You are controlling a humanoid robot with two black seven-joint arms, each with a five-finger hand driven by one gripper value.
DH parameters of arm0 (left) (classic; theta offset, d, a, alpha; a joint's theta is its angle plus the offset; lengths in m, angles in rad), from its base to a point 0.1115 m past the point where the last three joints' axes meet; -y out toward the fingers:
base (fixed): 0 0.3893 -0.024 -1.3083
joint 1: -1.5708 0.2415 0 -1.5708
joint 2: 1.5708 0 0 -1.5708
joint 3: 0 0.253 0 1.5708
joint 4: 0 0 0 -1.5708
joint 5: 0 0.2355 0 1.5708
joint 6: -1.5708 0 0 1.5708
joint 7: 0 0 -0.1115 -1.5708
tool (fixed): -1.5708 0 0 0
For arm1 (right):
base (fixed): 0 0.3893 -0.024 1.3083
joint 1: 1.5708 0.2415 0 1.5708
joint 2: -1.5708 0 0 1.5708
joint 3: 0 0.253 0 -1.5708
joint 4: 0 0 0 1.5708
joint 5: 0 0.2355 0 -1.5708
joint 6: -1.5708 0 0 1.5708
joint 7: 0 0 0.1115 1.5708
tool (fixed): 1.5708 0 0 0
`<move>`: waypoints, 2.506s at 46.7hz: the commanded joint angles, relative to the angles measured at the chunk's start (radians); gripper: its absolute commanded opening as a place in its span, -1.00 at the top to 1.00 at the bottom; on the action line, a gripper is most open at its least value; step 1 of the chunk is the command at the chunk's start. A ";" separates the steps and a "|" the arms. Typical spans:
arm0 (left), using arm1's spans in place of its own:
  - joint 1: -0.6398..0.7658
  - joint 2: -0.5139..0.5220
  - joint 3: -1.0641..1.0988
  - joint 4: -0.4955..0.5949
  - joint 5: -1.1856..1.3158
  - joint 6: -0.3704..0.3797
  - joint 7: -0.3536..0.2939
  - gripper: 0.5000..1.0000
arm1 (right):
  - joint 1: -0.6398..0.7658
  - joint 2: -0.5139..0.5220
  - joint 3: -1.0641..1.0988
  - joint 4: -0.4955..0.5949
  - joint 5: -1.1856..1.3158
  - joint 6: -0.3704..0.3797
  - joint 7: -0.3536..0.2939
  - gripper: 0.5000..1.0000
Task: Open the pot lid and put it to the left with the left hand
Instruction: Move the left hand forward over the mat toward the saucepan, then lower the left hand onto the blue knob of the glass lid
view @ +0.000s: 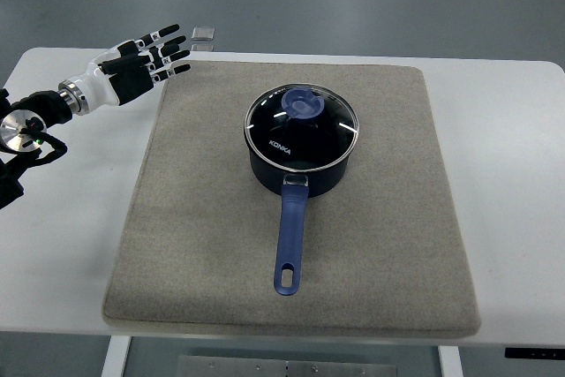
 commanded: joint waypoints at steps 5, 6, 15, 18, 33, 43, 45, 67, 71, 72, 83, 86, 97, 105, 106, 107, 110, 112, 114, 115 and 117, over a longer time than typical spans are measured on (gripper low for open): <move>-0.001 0.001 -0.002 0.000 0.000 0.000 -0.001 -0.97 | 0.000 0.000 0.002 0.000 0.000 0.000 0.000 -0.66; -0.001 0.001 -0.002 0.000 0.000 0.000 0.001 -0.97 | -0.001 0.000 0.000 0.000 0.000 0.000 0.000 -0.66; -0.011 0.005 -0.005 -0.005 -0.008 0.002 0.001 -0.97 | -0.001 0.000 0.000 0.000 0.000 0.000 0.000 -0.66; -0.012 0.010 -0.008 -0.006 -0.012 0.012 0.001 -0.97 | 0.000 0.000 0.002 0.000 0.000 0.000 0.000 -0.66; -0.026 0.030 -0.054 -0.008 0.021 0.020 -0.005 -0.96 | -0.001 0.000 0.000 0.000 0.000 0.000 0.000 -0.66; -0.054 0.063 -0.055 -0.035 0.288 0.020 -0.083 -0.93 | -0.001 0.000 0.002 0.000 0.000 0.000 0.000 -0.66; -0.055 0.077 -0.055 -0.058 0.348 0.020 -0.119 -0.93 | 0.000 0.000 0.000 0.000 0.000 0.000 0.000 -0.66; -0.112 0.261 -0.048 -0.334 1.002 0.040 -0.264 -0.89 | -0.001 0.000 0.000 0.000 0.000 0.000 0.000 -0.66; -0.139 0.286 -0.041 -0.370 1.054 0.040 -0.264 -0.88 | 0.000 0.000 0.000 0.000 0.000 0.000 0.000 -0.66; -0.146 0.291 -0.041 -0.380 1.071 0.040 -0.264 -0.88 | 0.000 0.000 0.000 0.000 0.000 0.000 0.000 -0.66; -0.169 0.315 -0.043 -0.552 1.298 0.042 -0.264 -0.85 | 0.000 0.000 0.000 0.000 0.000 0.000 0.000 -0.66; -0.181 0.320 -0.041 -0.589 1.342 0.042 -0.264 -0.85 | 0.000 0.000 0.000 0.000 0.000 0.000 0.000 -0.66; -0.256 0.307 -0.041 -0.698 1.495 0.042 -0.264 -0.84 | 0.000 0.000 0.000 0.000 0.000 0.000 0.000 -0.66; -0.320 0.249 -0.038 -0.719 1.620 0.040 -0.264 -0.84 | 0.000 0.000 0.000 0.000 0.000 0.000 0.000 -0.66; -0.324 0.240 -0.037 -0.718 1.626 0.040 -0.263 -0.84 | 0.000 0.000 0.000 0.000 0.000 0.000 0.000 -0.66; -0.328 0.234 -0.035 -0.718 1.631 0.040 -0.263 -0.84 | 0.000 0.000 0.000 0.000 0.000 0.000 0.000 -0.66; -0.342 0.228 -0.023 -0.718 1.647 0.040 -0.263 -0.84 | 0.000 0.000 0.000 0.000 0.000 0.000 0.000 -0.66; -0.354 0.222 -0.011 -0.718 1.666 0.040 -0.263 -0.84 | -0.001 0.000 0.000 0.000 0.000 0.000 0.000 -0.66; -0.362 0.209 0.003 -0.716 1.689 0.040 -0.263 -0.84 | 0.000 0.000 0.000 0.000 0.000 0.000 0.000 -0.66; -0.366 0.200 0.009 -0.716 1.701 0.042 -0.263 -0.84 | 0.000 0.000 0.002 0.000 0.000 0.000 0.000 -0.66; -0.370 0.174 0.014 -0.712 1.726 0.042 -0.263 -0.84 | 0.000 0.000 0.000 0.000 0.000 0.000 0.000 -0.66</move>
